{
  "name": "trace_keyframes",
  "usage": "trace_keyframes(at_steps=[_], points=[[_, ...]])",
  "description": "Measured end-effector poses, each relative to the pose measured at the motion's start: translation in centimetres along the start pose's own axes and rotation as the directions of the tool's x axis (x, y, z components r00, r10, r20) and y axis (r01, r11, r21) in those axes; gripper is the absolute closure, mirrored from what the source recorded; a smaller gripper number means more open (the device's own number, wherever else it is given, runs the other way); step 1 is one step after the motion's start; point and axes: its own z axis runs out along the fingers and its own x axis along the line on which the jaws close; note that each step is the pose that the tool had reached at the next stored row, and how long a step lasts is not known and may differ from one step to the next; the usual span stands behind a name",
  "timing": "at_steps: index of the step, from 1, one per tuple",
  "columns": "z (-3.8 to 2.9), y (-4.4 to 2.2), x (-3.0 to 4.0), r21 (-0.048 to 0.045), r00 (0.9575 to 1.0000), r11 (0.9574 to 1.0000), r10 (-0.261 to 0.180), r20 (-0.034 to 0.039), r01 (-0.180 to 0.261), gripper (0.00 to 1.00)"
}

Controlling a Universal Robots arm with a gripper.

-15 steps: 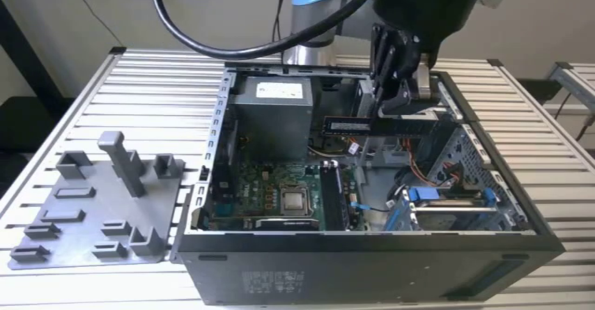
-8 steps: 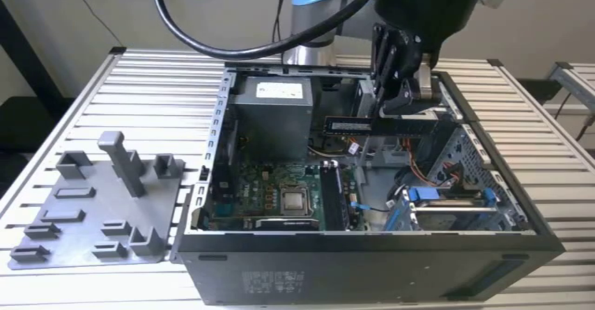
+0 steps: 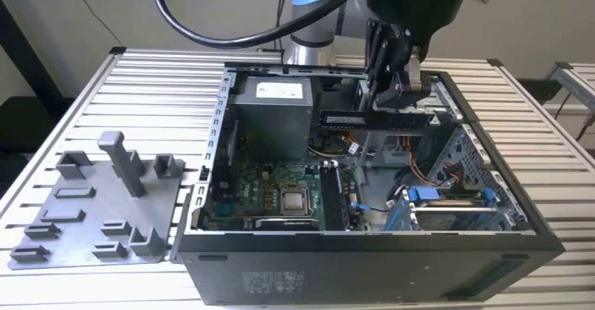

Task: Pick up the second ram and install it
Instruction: 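Pick up the second ram and move it above second insertion slot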

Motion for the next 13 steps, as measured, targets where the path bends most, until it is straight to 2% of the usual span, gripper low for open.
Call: trace_keyframes(at_steps=[5,13], points=[[0.05,0.07,-1.01,0.0,1.0,1.0,0.001,0.0,-0.001,0.86],[0.16,0.09,-3.16,0.0,1.0,1.0,0.001,0.0003,-0.001,0.86]])
